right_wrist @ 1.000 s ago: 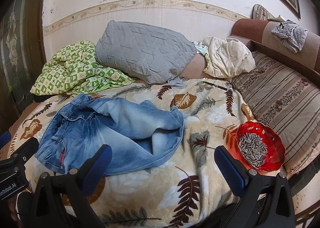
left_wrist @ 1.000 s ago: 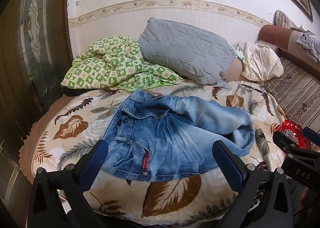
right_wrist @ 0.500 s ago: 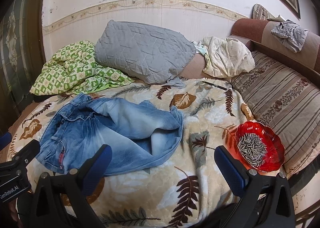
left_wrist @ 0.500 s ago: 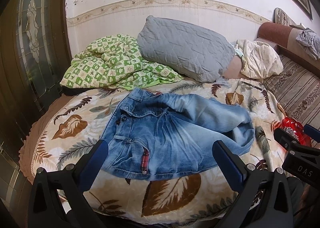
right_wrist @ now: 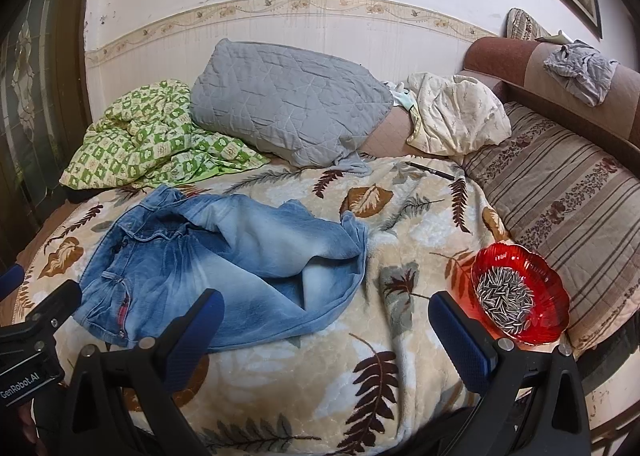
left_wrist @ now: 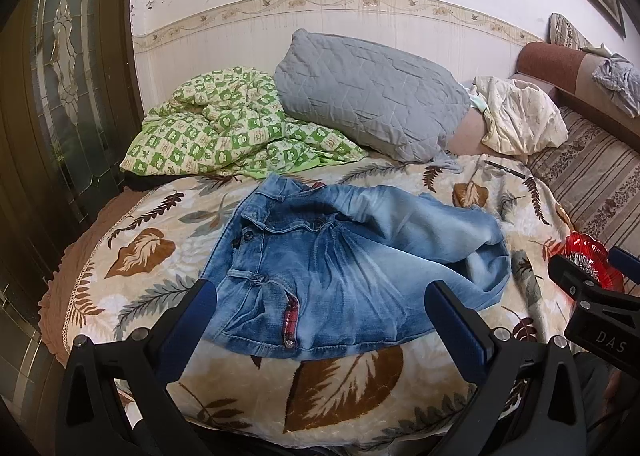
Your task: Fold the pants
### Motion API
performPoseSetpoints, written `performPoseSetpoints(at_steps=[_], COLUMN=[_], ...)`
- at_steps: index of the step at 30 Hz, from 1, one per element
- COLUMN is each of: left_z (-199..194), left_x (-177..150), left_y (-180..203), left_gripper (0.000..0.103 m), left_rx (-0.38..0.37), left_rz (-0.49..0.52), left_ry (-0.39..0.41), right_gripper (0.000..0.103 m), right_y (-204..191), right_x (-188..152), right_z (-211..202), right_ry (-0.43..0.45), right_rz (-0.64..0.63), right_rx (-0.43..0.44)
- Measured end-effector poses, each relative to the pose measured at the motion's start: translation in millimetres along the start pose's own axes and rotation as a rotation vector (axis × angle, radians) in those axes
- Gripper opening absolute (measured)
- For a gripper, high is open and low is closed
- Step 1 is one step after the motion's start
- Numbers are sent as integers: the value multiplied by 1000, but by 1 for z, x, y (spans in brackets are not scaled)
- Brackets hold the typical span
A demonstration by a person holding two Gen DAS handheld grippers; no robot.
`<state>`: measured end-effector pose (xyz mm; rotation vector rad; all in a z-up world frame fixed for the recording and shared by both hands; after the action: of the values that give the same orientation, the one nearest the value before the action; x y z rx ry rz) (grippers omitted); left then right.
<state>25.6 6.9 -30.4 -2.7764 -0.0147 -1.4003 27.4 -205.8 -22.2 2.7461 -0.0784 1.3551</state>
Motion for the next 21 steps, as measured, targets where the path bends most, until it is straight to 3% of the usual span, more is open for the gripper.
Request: performPoseSetpoints(at_steps=[21], left_z=[1], left_x=[-2], left_y=[0], left_gripper=[103], left_rx=[-1], left_rz=[3], left_ry=[-3], right_gripper=[103], right_y=[1], right_x=[-4], right_z=[2], right_ry=[-5], right_rz=[1], right_rx=[-3])
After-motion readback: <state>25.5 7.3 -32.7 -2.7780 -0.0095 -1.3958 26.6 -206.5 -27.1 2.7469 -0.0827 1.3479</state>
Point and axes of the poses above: each gripper's, at about its wrist camera, not at the fingertips, and z roughly the way its jaws point, y to its right, x to its top, the point moved 3 cm from there along z, roughly the way its jaws point
